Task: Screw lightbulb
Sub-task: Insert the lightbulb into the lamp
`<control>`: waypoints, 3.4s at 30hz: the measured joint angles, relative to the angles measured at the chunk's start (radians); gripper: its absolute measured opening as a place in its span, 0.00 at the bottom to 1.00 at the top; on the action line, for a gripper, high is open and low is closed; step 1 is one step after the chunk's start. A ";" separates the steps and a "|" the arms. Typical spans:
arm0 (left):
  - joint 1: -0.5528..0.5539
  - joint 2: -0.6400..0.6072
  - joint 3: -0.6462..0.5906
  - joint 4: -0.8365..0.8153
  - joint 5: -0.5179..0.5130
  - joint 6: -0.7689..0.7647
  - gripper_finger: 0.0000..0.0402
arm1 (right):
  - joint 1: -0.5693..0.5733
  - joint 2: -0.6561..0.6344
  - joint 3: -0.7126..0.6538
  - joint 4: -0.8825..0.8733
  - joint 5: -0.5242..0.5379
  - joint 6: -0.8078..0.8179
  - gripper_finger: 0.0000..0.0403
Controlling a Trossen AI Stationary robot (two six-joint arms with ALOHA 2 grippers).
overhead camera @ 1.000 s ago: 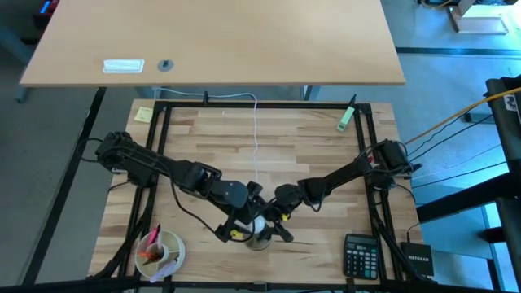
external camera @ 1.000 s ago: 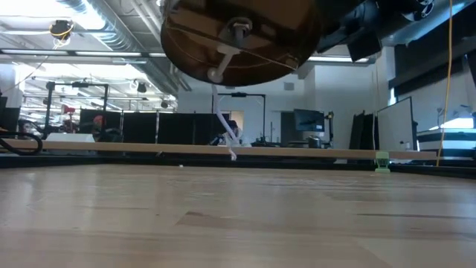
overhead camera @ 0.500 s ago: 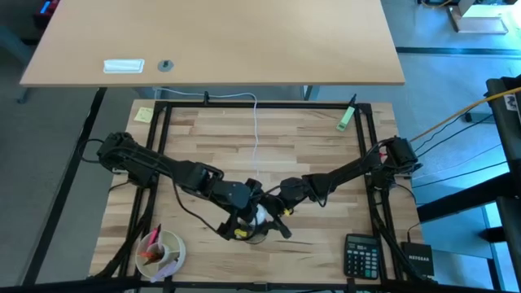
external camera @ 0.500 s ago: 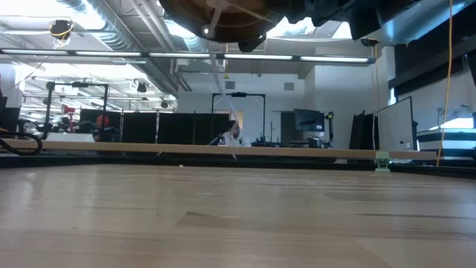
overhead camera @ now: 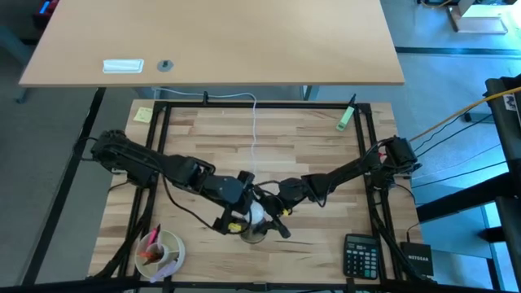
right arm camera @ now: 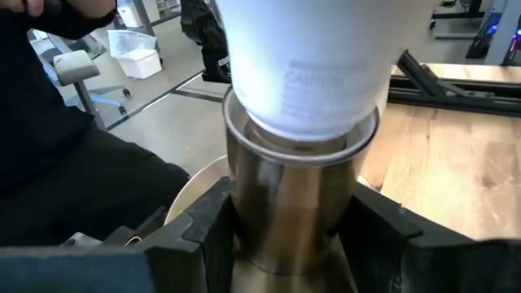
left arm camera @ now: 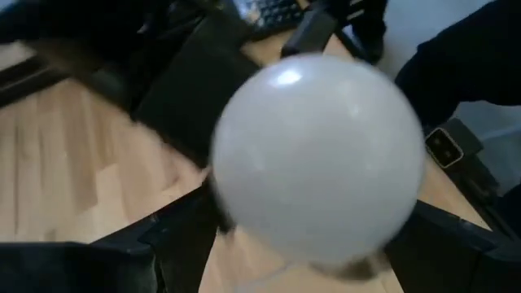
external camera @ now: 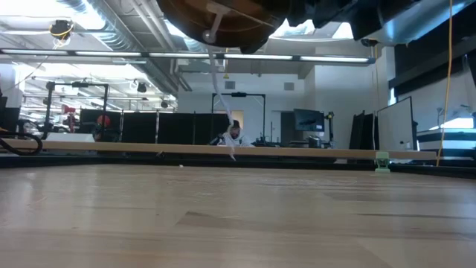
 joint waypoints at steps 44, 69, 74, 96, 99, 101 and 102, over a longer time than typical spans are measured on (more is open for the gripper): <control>-0.083 -0.082 -0.008 -0.174 -0.637 -0.856 0.75 | -0.101 0.005 -0.003 -0.161 0.414 -0.071 0.44; 0.007 -0.014 -0.008 -0.199 -0.395 -0.846 0.75 | -0.101 0.007 -0.003 -0.186 0.433 -0.076 0.44; 0.012 -0.014 -0.008 -0.197 -0.394 -0.822 0.74 | -0.101 0.007 -0.003 -0.190 0.433 -0.076 0.44; 0.003 -0.004 -0.002 -0.124 -0.113 -0.385 0.61 | -0.080 -0.002 0.027 -0.183 0.027 -0.075 0.44; 0.003 -0.004 -0.003 -0.078 -0.026 -0.276 0.61 | -0.072 -0.004 0.043 -0.186 -0.096 -0.057 0.44; 0.003 -0.004 -0.003 -0.048 0.032 -0.201 0.61 | -0.062 -0.005 0.052 -0.185 -0.150 -0.049 0.44; 0.003 -0.004 -0.004 -0.029 0.058 -0.161 0.61 | -0.059 -0.006 0.056 -0.185 -0.169 -0.048 0.44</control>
